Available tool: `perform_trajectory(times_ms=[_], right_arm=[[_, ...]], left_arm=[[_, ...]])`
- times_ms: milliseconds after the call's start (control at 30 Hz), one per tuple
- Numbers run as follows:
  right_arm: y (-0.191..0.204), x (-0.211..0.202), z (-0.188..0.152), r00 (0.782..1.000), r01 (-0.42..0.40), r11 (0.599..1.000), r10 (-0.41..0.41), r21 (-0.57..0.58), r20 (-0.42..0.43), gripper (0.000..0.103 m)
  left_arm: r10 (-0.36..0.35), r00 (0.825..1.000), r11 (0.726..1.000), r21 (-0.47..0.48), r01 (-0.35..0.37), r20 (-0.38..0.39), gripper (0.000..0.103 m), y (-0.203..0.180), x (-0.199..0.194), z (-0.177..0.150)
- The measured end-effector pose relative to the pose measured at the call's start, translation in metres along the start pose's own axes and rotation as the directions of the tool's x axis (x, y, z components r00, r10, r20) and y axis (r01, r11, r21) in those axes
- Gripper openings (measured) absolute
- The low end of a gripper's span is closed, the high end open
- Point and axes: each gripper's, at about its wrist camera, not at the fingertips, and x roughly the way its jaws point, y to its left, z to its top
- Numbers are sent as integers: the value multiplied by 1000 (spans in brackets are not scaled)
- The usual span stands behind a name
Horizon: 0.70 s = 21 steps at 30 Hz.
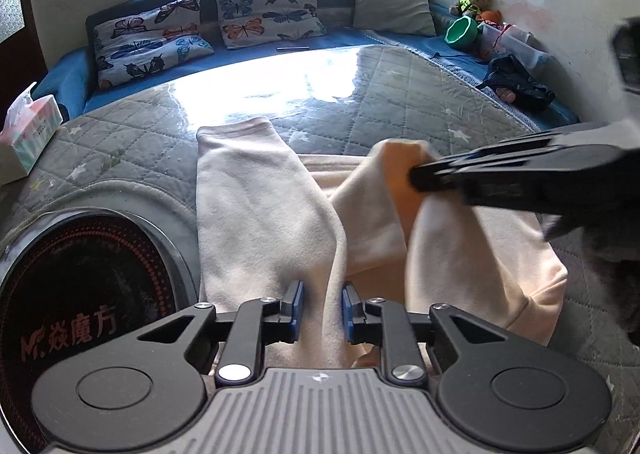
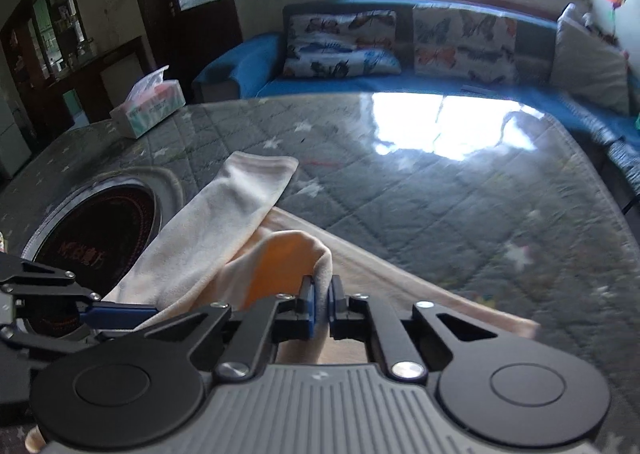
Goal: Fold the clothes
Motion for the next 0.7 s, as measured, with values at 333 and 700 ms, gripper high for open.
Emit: perform_trajectory(times_ms=[333, 700], right_arm=[[-18, -70, -23, 988, 126, 992, -126, -1, 88, 5], [-49, -138, -68, 956, 255, 965, -261, 60, 133, 5]], left_arm=[[-18, 1000, 999, 29, 19, -10, 33, -10, 8, 4], [9, 998, 998, -69, -5, 60, 3, 15, -30, -12]])
